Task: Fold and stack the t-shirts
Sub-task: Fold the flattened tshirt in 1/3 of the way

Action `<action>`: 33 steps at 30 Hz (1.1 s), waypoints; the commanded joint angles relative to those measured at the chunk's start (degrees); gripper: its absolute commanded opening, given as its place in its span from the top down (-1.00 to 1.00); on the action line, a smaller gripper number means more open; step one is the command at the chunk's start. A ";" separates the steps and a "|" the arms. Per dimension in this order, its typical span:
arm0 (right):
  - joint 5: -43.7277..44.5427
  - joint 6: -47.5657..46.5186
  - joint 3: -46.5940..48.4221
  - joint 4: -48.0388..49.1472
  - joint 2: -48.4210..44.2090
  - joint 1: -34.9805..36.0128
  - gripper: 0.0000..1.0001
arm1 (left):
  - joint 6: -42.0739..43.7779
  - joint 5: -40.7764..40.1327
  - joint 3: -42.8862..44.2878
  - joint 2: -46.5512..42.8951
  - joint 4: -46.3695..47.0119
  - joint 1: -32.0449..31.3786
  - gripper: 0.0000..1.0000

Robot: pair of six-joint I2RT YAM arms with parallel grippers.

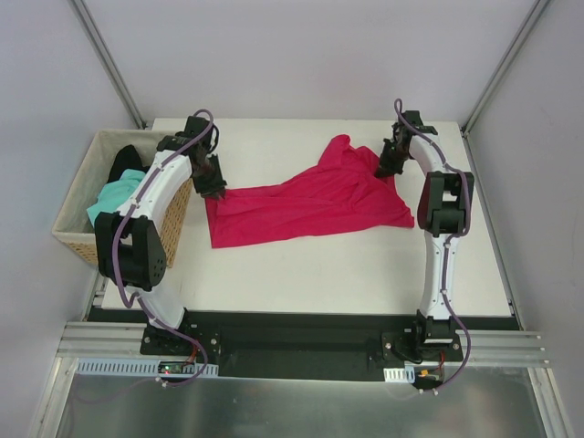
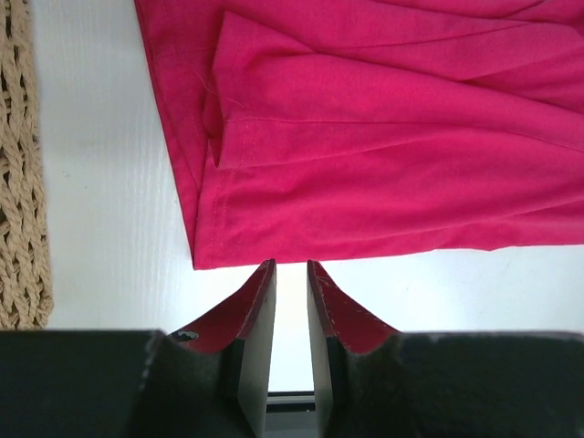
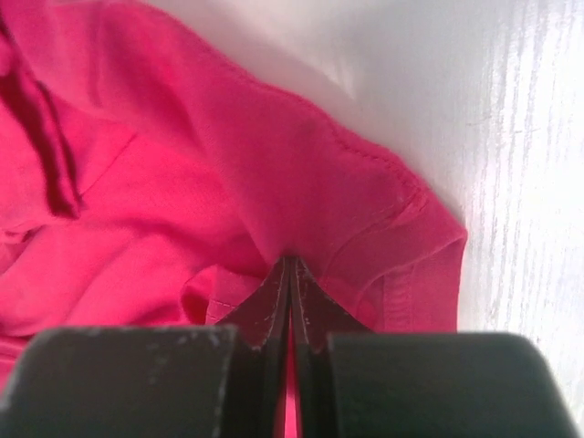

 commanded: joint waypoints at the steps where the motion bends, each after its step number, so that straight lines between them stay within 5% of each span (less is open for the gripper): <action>1: -0.11 2.61 -4.36 2.96 -2.76 -1.12 0.98 | -0.60 -0.08 -0.85 -3.21 -1.54 -0.15 0.60; 29: 9.91 9.57 -25.56 11.50 -18.06 -6.04 0.97 | -2.00 -1.84 -8.40 -9.71 -1.45 -0.15 0.61; 33: 10.79 7.37 -20.21 9.04 -17.88 -6.22 0.56 | -2.00 -1.66 -9.63 -10.32 -0.84 -0.24 0.60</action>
